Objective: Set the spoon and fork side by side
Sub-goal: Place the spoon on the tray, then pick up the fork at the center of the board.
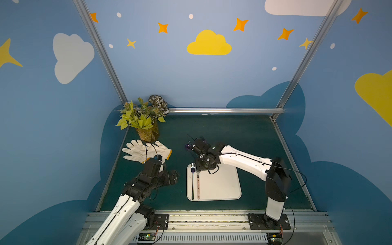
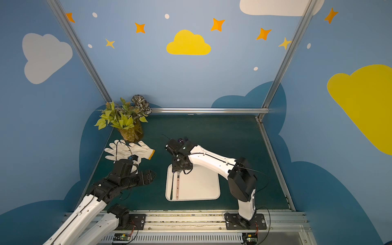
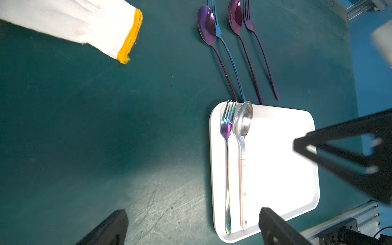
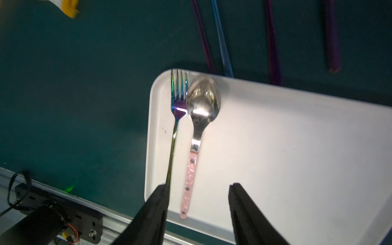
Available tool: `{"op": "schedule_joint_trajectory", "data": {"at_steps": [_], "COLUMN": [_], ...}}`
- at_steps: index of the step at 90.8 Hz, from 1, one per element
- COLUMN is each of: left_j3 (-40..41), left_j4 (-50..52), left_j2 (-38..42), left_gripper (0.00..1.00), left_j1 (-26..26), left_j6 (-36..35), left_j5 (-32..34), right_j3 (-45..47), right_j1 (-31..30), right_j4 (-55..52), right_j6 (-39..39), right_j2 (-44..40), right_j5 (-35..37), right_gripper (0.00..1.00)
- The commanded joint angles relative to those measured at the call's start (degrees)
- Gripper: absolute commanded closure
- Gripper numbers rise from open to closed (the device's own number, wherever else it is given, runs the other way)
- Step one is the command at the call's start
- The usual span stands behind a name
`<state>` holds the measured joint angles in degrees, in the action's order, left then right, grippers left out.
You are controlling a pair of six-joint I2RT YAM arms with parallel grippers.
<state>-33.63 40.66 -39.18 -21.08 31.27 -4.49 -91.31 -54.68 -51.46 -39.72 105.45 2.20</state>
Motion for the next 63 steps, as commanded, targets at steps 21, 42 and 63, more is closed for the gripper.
{"op": "schedule_joint_trajectory", "data": {"at_steps": [21,42,63], "left_j3": [-0.12,-0.03,0.18], "left_j4": [-0.41,-0.18,0.22], "left_j2": [0.26,0.17,0.24], "left_gripper": [0.0,0.0,0.0], "left_j1": [-0.1,-0.1,-0.15], "left_j6": [-0.84,-0.53,0.12], "left_j5": [-1.33,-0.58,0.44], "right_j3": [-14.49,-27.4,-32.27], "right_j1": [13.24,14.72,17.73], "right_j4": [-5.5,-5.79,-5.83], "right_j6": [31.96,37.48,37.75], "right_j2": [9.79,23.52,30.01], "right_j5": [-5.94,-4.38,-0.88], "right_gripper": [0.53,0.56,0.57]}}
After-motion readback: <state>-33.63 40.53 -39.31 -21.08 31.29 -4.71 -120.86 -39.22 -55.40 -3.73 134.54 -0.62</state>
